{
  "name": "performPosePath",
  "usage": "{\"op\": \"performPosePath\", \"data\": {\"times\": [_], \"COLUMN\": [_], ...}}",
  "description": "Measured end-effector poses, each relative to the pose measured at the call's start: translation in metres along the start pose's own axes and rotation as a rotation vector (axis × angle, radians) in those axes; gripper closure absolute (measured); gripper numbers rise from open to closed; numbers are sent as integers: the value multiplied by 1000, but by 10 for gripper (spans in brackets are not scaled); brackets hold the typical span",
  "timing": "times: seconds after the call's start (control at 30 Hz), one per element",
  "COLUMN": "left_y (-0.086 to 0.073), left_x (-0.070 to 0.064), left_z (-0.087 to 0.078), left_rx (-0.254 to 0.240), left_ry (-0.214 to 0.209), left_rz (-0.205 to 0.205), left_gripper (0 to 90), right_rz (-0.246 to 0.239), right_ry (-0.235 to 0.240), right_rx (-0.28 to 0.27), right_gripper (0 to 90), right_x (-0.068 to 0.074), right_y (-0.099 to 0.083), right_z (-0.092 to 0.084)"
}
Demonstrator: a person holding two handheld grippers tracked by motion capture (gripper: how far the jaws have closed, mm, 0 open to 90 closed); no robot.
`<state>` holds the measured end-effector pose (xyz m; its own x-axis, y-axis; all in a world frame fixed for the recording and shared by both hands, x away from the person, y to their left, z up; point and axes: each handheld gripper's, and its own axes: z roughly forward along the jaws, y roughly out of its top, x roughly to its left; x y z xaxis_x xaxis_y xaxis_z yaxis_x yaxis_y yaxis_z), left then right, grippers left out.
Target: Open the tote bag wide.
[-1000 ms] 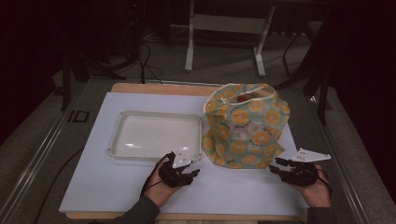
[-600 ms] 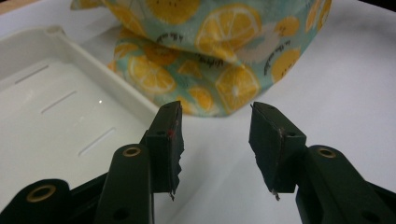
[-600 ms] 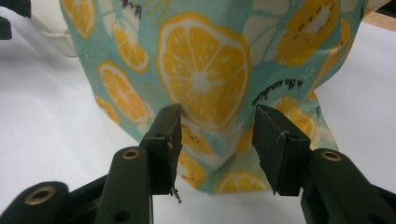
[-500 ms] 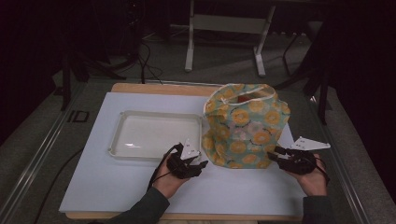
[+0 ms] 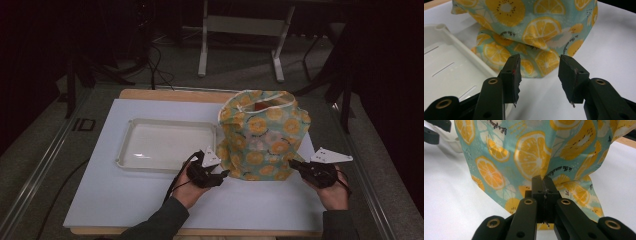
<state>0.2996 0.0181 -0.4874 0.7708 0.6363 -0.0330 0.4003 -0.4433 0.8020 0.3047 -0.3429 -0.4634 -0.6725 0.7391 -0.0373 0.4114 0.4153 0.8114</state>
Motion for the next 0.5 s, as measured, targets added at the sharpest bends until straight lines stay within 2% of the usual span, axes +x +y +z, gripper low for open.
{"op": "performPosePath", "data": {"times": [0.2, 0.33, 0.5], "left_y": [4, 10, 19], "left_x": [-3, -5, -10], "left_z": [10, 16, 20], "left_rx": [4, -4, -28], "left_ry": [-1, 4, -12], "left_rz": [4, 6, 15], "left_gripper": [508, 490, 490], "right_rz": [-7, -5, -5], "right_ry": [7, 12, 18], "right_rx": [10, 11, 12], "right_gripper": [900, 900, 900], "right_x": [1, 2, 3], "right_y": [-2, -4, -4], "right_z": [-1, -1, -1]}}
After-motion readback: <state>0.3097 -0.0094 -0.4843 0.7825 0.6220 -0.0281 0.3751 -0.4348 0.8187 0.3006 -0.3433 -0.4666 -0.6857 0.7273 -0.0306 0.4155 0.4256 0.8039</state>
